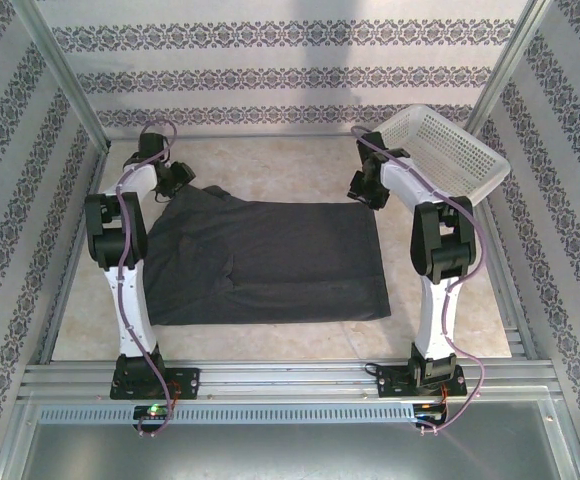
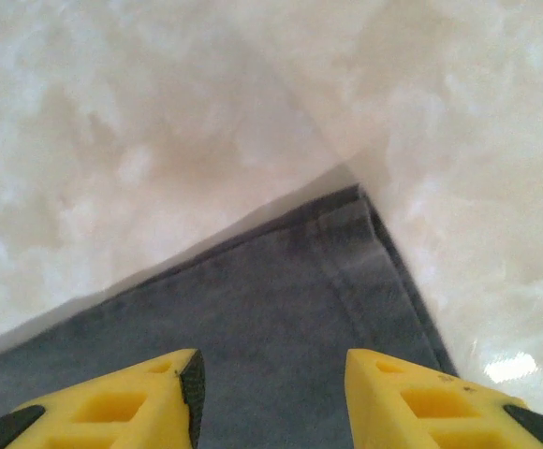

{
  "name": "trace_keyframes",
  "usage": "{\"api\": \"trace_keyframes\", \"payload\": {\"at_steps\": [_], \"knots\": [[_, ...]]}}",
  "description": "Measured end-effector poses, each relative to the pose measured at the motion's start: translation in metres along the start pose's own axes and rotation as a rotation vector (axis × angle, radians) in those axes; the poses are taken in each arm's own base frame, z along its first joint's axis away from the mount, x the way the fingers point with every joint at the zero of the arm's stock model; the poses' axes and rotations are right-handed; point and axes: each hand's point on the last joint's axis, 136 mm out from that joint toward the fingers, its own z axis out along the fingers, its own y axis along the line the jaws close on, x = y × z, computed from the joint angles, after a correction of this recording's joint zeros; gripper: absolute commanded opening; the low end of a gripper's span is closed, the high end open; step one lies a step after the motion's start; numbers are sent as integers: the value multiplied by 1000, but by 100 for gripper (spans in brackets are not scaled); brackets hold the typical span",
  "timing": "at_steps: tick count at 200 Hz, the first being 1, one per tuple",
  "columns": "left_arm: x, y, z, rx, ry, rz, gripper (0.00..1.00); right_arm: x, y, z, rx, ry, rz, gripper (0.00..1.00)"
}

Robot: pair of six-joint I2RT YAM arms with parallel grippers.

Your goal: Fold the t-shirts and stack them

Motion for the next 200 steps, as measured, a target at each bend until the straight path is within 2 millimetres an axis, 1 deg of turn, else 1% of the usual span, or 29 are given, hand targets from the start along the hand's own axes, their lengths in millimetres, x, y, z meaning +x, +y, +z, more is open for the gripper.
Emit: {"api": "trace_keyframes", "payload": {"at_steps": [30,60,72,85,104,122,135,146,160,200], "knots": [[3,-4,1,15,6,15,35,-10,-3,12,56,-14,24,45],[8,-2,4,19,20,20,28,-16,-13,23,121,-1,50,45],[8,-2,4,19,22,26,23,-18,-17,26,142,4,58,45],[8,-2,4,18,21,34,17,-18,-21,28,163,14,58,44],[9,-1,4,13,22,42,15,-17,-23,32,185,31,54,43],[10,1,5,8,23,51,10,-16,-23,35,198,47,52,43],[11,2,5,5,26,55,9,-14,-24,37,206,56,51,42],[11,2,4,5,25,61,5,-12,-26,38,212,64,50,38],[10,0,1,7,19,68,0,-11,-27,39,217,70,51,29],[10,-6,-18,17,0,88,0,-12,-27,42,214,68,44,4]]}}
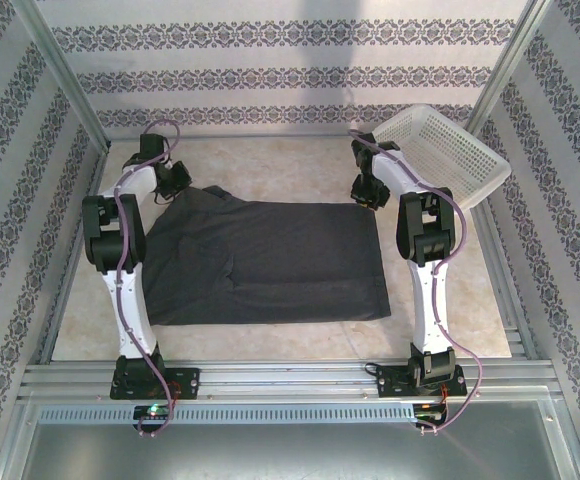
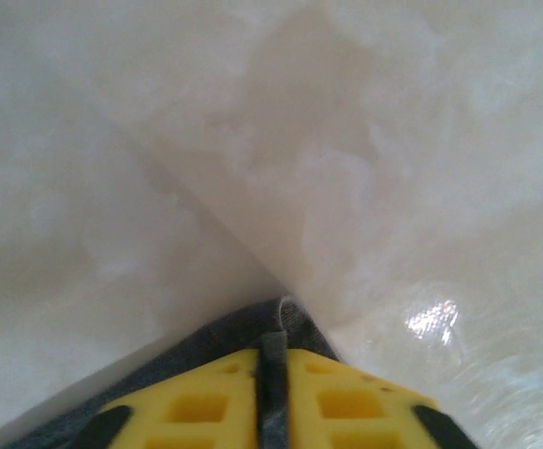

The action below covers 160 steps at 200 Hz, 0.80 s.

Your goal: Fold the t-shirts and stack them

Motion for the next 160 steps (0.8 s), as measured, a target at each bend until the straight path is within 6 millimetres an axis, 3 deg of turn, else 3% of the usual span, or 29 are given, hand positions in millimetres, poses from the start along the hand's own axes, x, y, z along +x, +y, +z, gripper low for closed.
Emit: {"api": "trace_keyframes", "payload": {"at_steps": [7,38,65,102,125,160], "knots": [[0,-2,-5,3,-4,6,0,-2,1,0,-7,-8,-2,0],[-3,-10,-27,17,-37,49,0,2,-3,1,-23,-25,-15,0],[8,-16,-52,33,-59,101,0,8,-7,-16,-67,-51,-21,0],[40,-22,-87,53,-87,167,0,15,-10,-54,-166,-102,-32,0],[70,-25,-112,58,-110,213,0,28,-11,-70,-213,-113,-57,0],[117,-10,-152,3,-180,243,0,71,-23,-75,-231,-77,-108,0]]}}
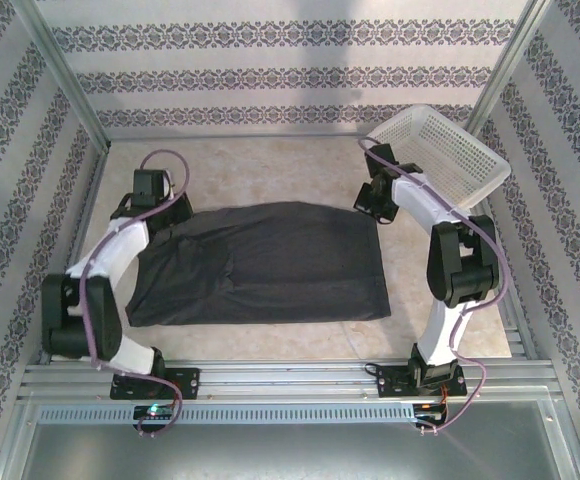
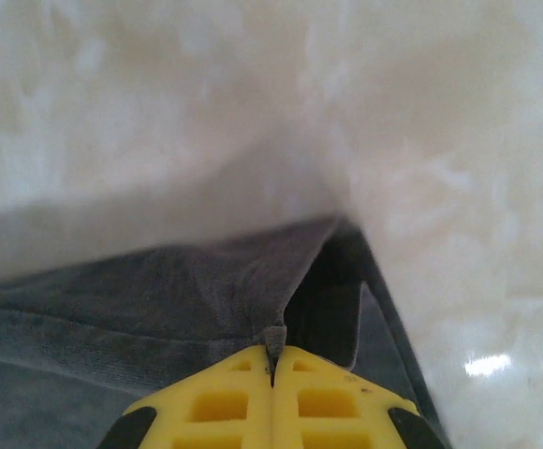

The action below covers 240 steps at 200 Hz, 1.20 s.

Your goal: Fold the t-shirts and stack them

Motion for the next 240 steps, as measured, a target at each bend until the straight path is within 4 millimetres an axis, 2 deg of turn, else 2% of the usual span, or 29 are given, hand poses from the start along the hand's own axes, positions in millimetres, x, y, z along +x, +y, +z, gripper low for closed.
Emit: {"api": "trace_keyframes", "payload": {"at_steps": [10,20,27,44,59,76,90,112,126,144,171,189,208,240], "knots": [[13,11,-13,-42,-19,-20,8,17,-5,-2,3,20,-11,0],[27,25,-23,-85,-31,-49,25,32,-11,-2,12,44,-15,0],[38,33,-27,-109,-27,-70,36,43,-15,-1,17,65,-18,0],[64,48,-29,-160,19,-124,52,65,-31,8,55,118,-1,0],[78,56,-31,-197,61,-161,56,79,-48,16,89,164,29,9],[79,59,-39,-224,65,-203,59,82,-61,17,115,184,59,23],[67,58,-50,-239,29,-238,56,77,-64,14,114,169,75,26],[33,43,-61,-203,-43,-296,52,69,-60,5,96,136,78,27],[16,32,-54,-173,-38,-328,52,63,-56,1,80,116,79,28],[9,22,-25,-154,36,-342,51,60,-53,1,65,108,83,30],[21,18,33,-149,201,-318,55,61,-50,1,43,120,96,32],[31,19,60,-158,288,-289,56,62,-49,1,27,129,121,33],[37,19,73,-166,343,-264,55,64,-53,3,18,138,147,33],[46,15,75,-182,395,-211,50,70,-58,1,18,147,174,33]]}}
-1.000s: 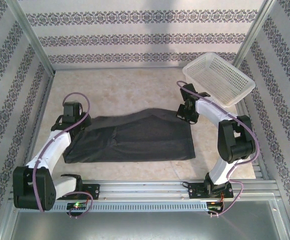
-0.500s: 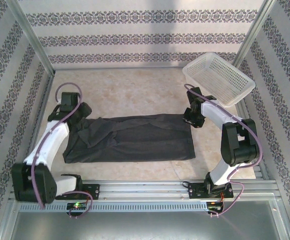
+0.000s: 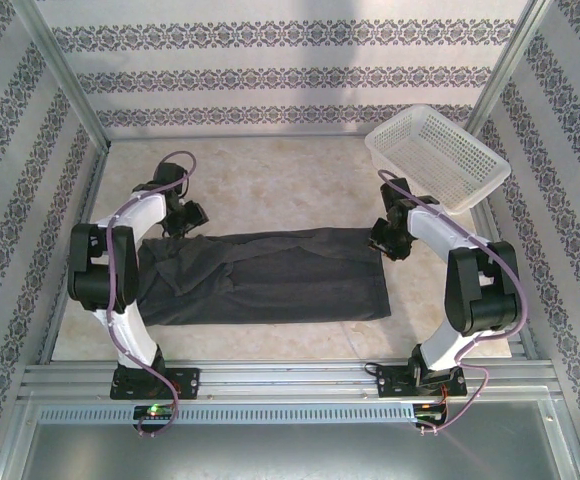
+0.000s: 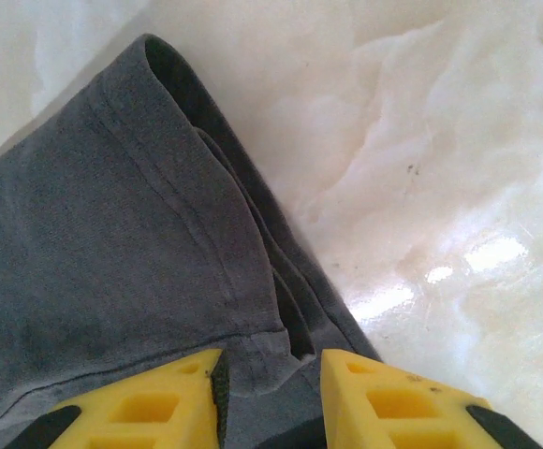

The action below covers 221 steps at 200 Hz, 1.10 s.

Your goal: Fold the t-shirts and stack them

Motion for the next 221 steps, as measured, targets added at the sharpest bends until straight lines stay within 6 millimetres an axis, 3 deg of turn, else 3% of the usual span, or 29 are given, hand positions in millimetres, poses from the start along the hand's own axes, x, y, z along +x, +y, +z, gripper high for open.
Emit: {"api": "trace_keyframes", "payload": {"at_steps": [56,105,154,196,221], "knots": [[25,-9,4,-56,52,113,38,-1,1,-2,-8,-6,3,33],[25,-2,4,-91,52,138,0,-2,2,-6,-17,-15,2,33],[38,-6,-7,-89,65,158,0,-4,4,-14,-34,-36,2,33],[64,-26,-58,-18,26,185,0,-9,0,-16,-46,-43,38,32],[93,-30,-77,17,48,187,0,-5,-5,-10,-52,-22,83,32]]}}
